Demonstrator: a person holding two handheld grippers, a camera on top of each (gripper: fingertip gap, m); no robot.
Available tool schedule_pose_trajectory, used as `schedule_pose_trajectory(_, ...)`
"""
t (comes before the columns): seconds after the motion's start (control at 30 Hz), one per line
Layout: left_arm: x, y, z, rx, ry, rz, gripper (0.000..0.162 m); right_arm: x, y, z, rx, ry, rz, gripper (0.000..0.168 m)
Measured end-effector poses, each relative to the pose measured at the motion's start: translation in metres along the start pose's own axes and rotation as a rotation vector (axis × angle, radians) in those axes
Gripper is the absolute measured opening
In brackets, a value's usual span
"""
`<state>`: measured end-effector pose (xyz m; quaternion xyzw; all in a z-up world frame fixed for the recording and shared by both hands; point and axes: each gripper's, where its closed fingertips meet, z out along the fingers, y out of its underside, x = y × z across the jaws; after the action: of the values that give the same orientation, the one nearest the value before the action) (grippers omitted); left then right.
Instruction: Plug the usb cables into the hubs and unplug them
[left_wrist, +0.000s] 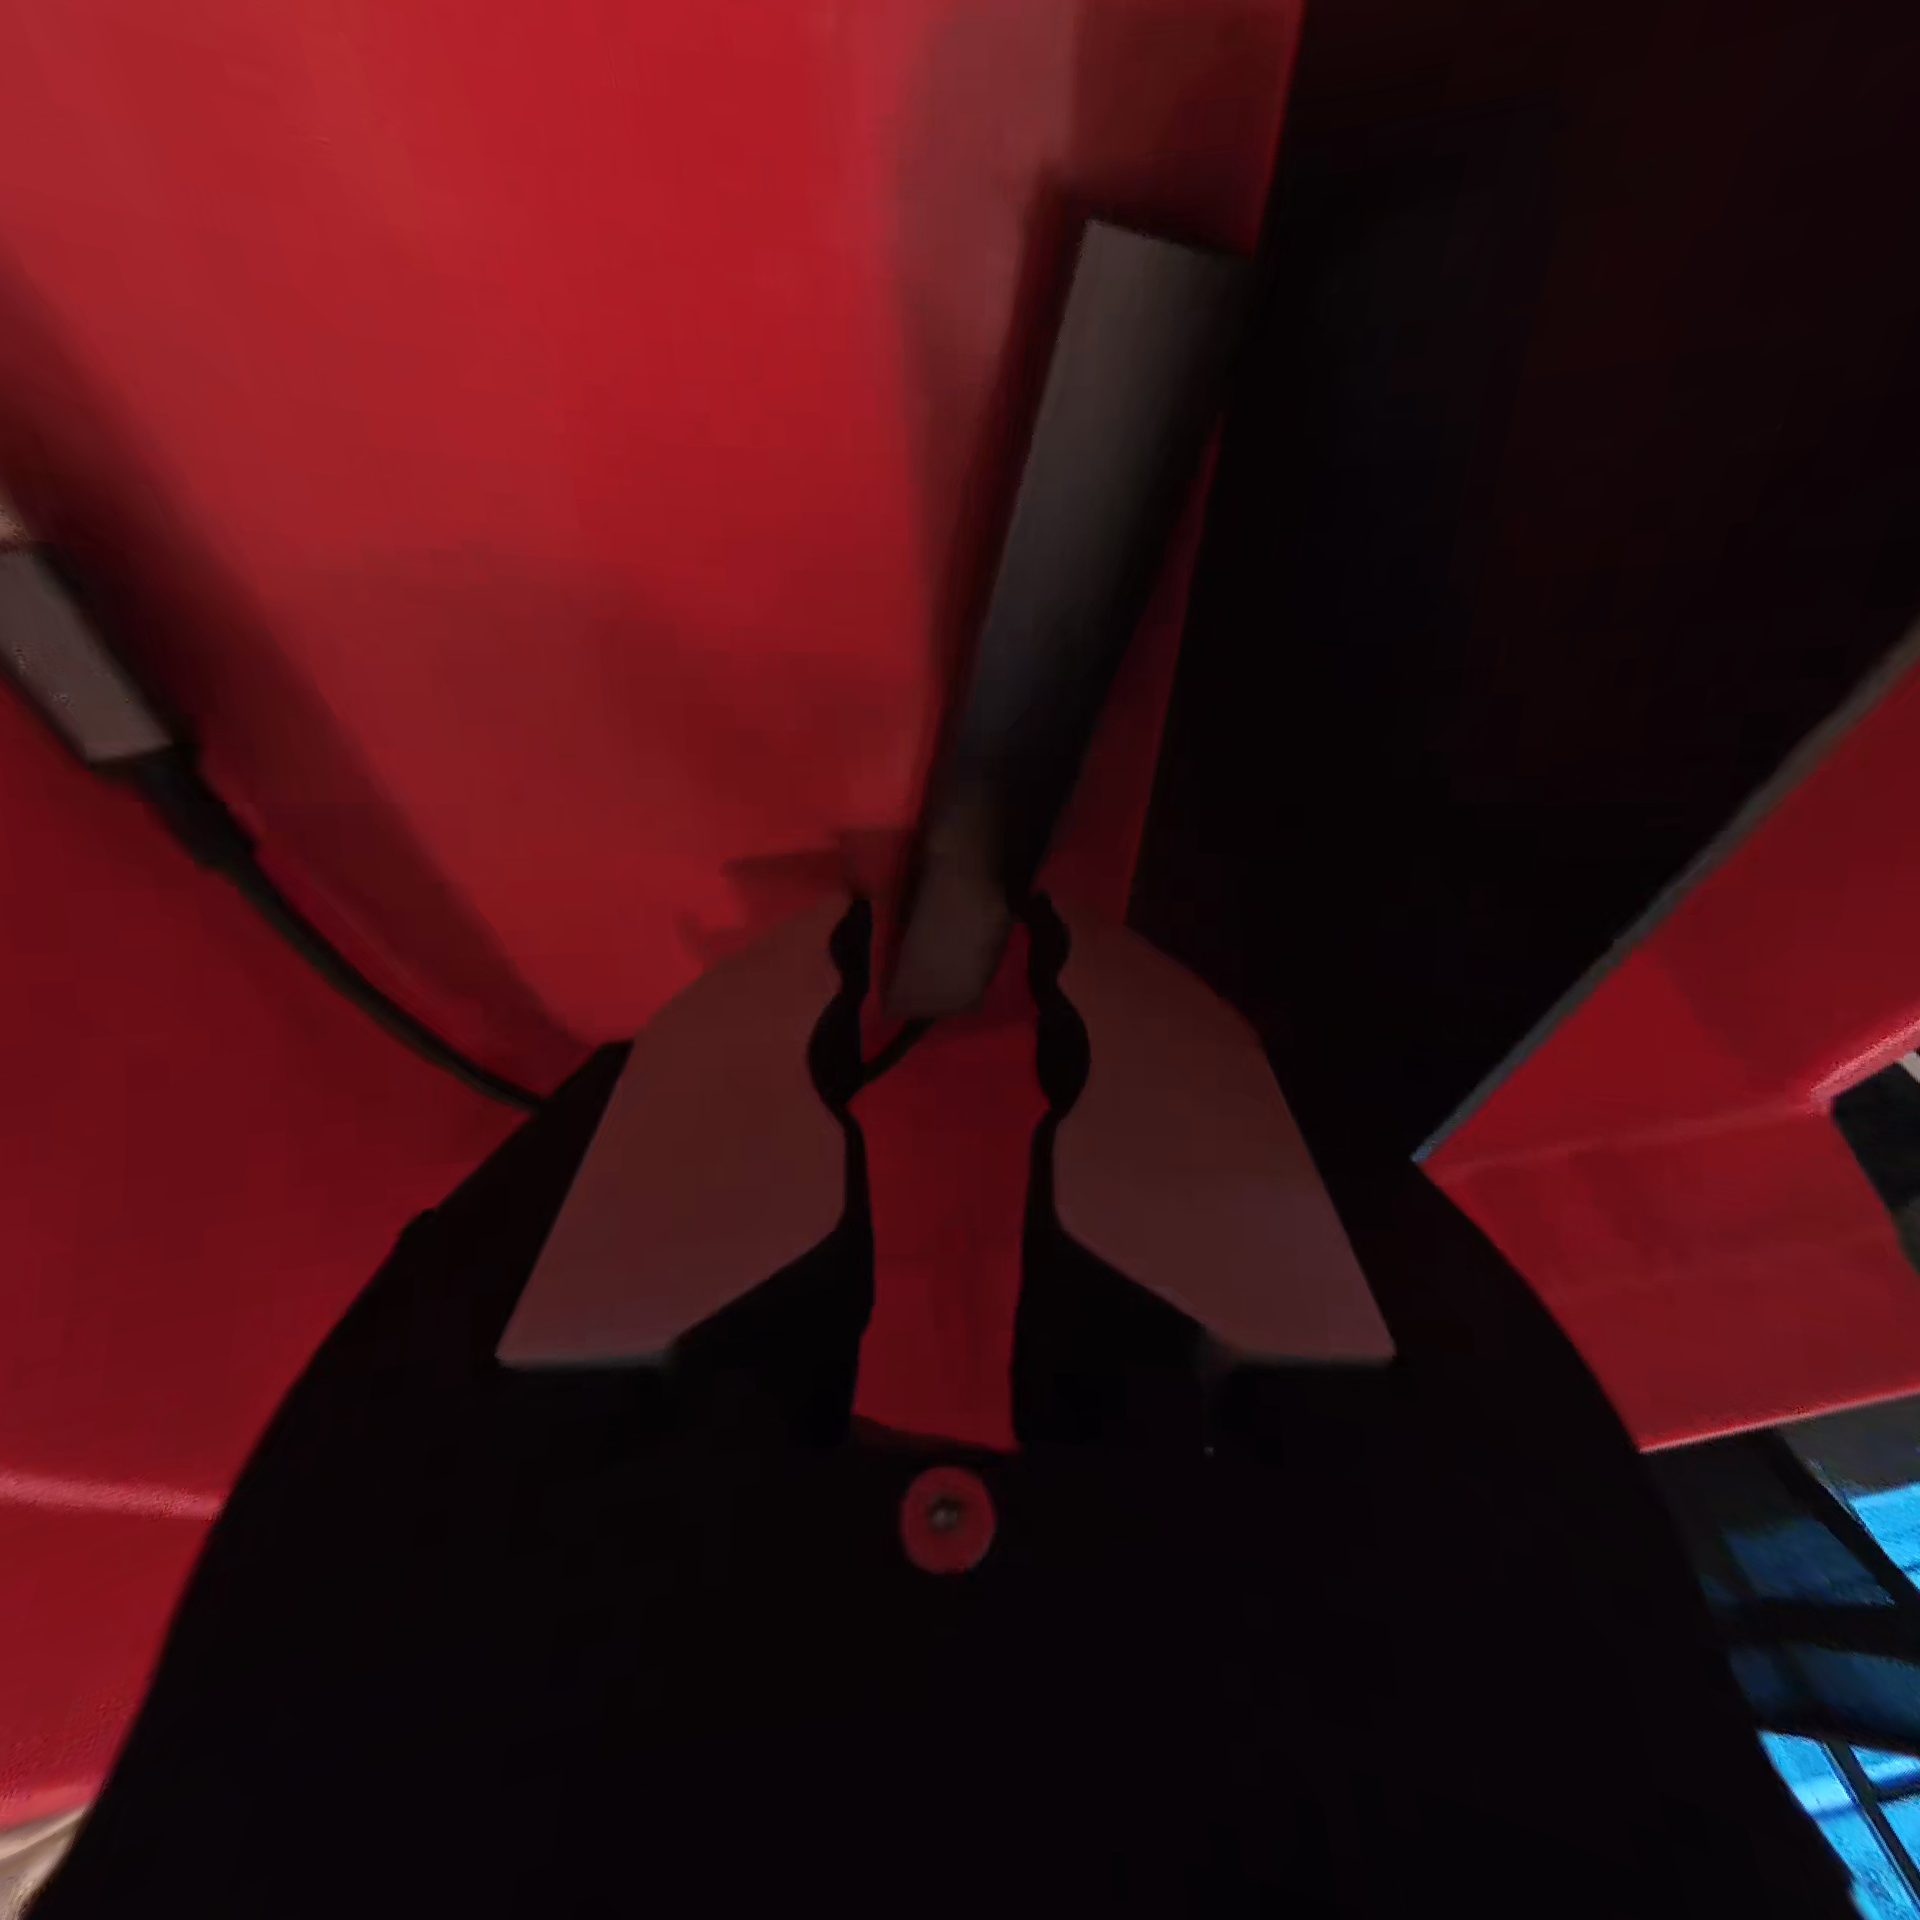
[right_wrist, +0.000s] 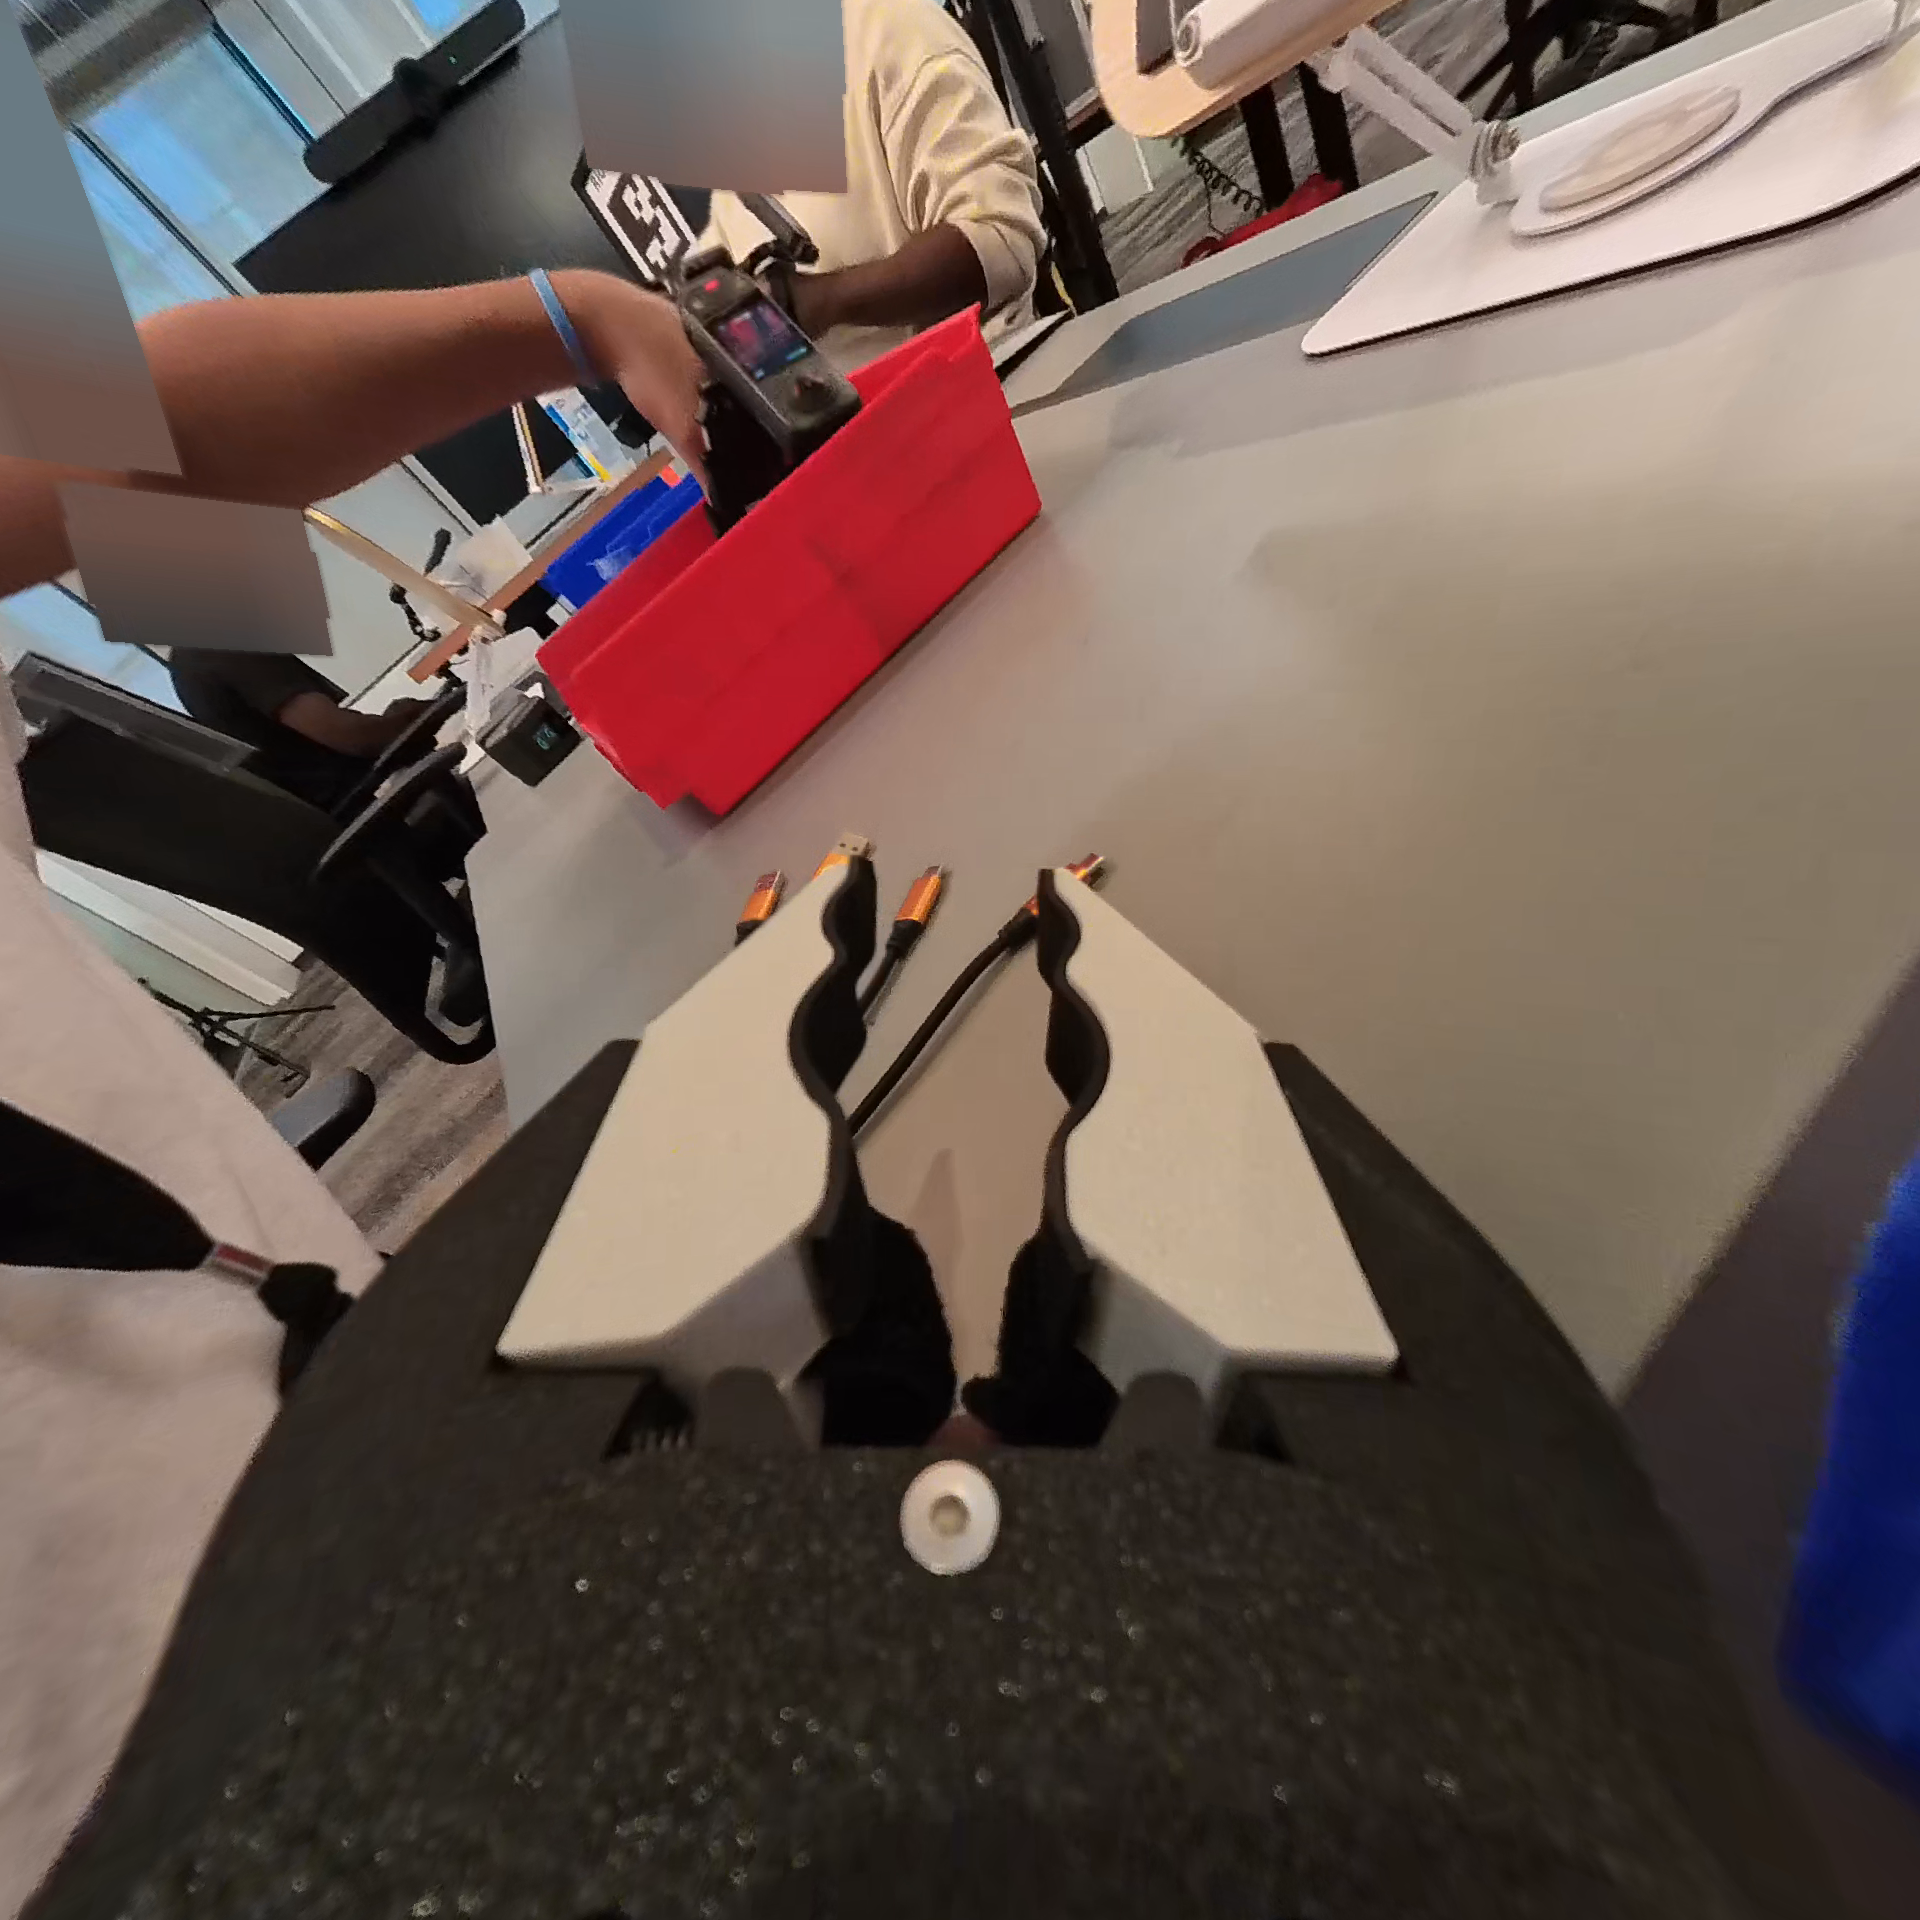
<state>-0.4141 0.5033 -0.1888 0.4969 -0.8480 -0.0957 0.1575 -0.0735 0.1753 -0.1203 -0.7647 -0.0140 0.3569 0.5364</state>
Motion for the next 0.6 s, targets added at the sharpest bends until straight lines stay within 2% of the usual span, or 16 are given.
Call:
schedule_pose_trajectory(0.4, -0.009, -0.001, -0.002, 0.014, -0.113, 0.038, 0.022, -0.008, 0.006, 0.000, -0.035, -0.033, -0.026, 0.029)
schedule_pose_trajectory(0.6, -0.005, 0.004, -0.040, 0.114, -0.121, -0.070, 0.021, -0.006, -0.001, 0.000, -0.016, 0.015, -0.075, 0.029)
